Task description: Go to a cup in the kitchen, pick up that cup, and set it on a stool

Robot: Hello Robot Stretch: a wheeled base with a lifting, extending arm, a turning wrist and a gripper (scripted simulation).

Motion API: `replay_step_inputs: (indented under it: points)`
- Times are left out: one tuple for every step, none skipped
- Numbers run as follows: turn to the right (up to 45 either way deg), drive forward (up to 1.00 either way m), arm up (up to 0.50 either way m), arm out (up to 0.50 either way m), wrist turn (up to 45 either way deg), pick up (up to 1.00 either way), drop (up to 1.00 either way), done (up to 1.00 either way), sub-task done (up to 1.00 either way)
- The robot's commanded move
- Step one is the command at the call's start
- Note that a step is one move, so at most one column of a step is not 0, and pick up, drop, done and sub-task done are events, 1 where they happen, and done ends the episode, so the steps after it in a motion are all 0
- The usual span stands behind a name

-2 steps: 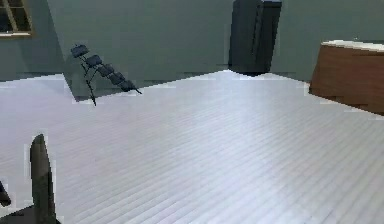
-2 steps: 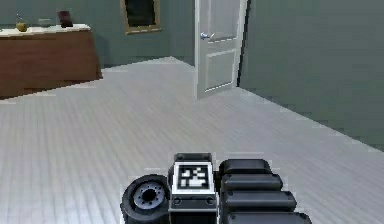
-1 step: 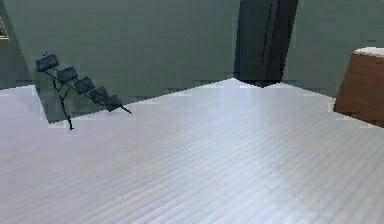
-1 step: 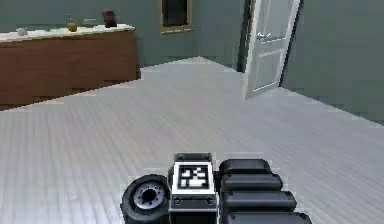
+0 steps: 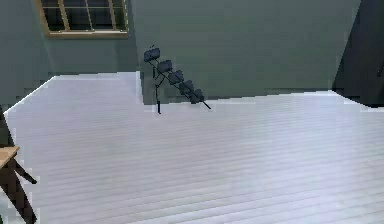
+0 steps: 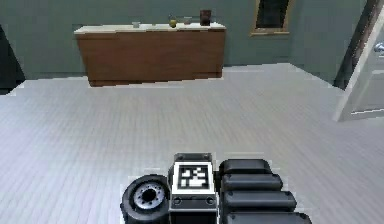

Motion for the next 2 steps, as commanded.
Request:
replay_step_inputs:
  points:
    - [0.0,1.00,0.00,0.00,0.0,0.00,0.00,0.00,0.00]
    - [-3.0,0.00,0.00,0.00,0.0,0.00,0.00,0.00,0.00]
